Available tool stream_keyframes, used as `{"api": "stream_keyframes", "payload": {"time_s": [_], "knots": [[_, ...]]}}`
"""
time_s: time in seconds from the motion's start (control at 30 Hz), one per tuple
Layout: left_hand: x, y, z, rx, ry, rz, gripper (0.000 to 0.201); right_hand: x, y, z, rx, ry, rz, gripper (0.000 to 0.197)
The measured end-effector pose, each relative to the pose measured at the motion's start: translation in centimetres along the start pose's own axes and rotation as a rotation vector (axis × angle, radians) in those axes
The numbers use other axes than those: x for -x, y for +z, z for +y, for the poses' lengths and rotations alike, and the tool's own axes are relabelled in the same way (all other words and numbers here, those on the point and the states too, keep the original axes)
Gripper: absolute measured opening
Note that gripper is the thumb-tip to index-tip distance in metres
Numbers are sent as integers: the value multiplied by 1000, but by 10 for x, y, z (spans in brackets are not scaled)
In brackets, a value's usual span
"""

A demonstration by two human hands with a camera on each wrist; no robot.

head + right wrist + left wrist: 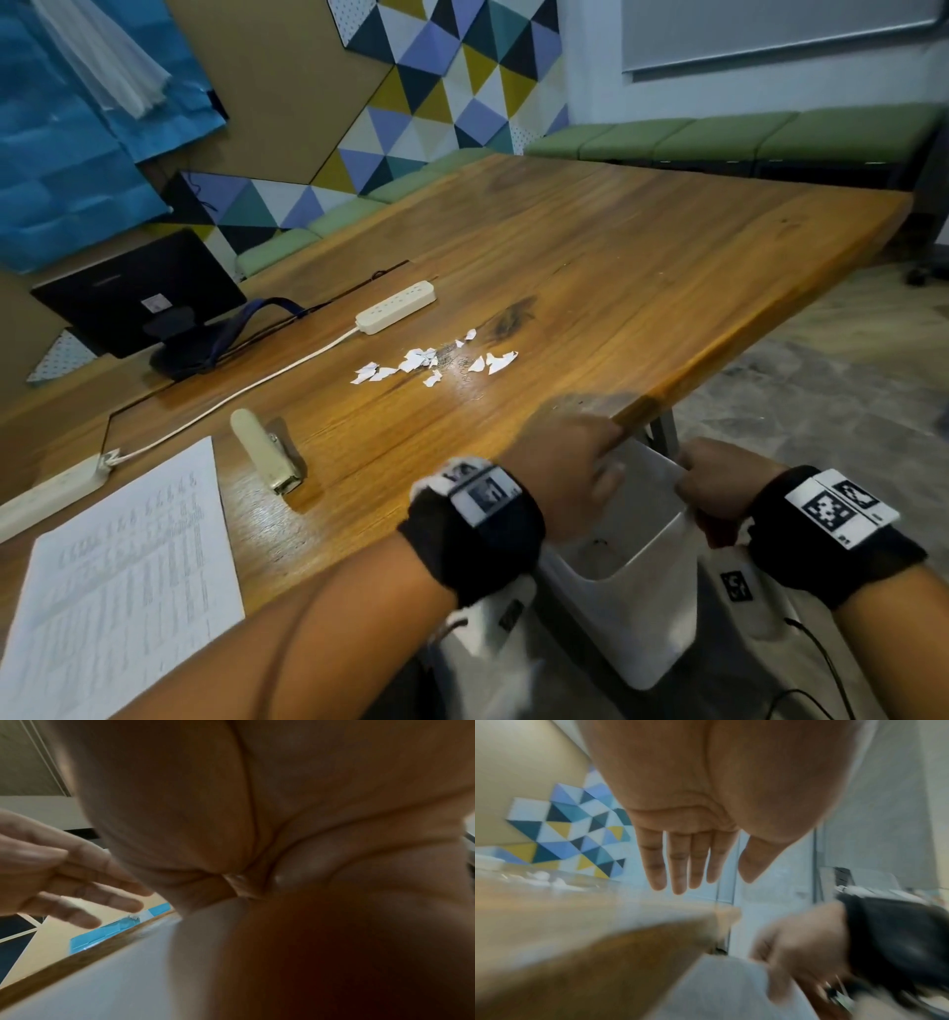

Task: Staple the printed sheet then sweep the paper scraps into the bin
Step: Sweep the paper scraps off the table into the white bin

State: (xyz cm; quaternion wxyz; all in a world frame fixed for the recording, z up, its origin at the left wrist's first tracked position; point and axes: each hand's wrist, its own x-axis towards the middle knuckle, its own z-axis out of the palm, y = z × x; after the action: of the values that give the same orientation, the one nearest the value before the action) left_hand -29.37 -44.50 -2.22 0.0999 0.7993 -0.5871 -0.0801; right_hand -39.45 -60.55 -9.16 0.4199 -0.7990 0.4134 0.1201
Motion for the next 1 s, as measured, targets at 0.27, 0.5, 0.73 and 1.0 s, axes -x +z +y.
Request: {"api": "stream_keyframes", "payload": {"time_s": [0.27,0.5,0.73,1.0], "knots": [[-57,-47,-110,-73,-612,3,71,-7,4,-4,14,19,-4,25],[-72,-42,-136,-50,-667,-207,74,-12,5,-10,6,12,-50,25],[-64,-34,-99,-58,-491,-194,58,-14,4,-9,-23,10,-71,26],[-32,-13,-43,-74,-291,-89,21,-18,4,-7,-47,26,-64,26]]}}
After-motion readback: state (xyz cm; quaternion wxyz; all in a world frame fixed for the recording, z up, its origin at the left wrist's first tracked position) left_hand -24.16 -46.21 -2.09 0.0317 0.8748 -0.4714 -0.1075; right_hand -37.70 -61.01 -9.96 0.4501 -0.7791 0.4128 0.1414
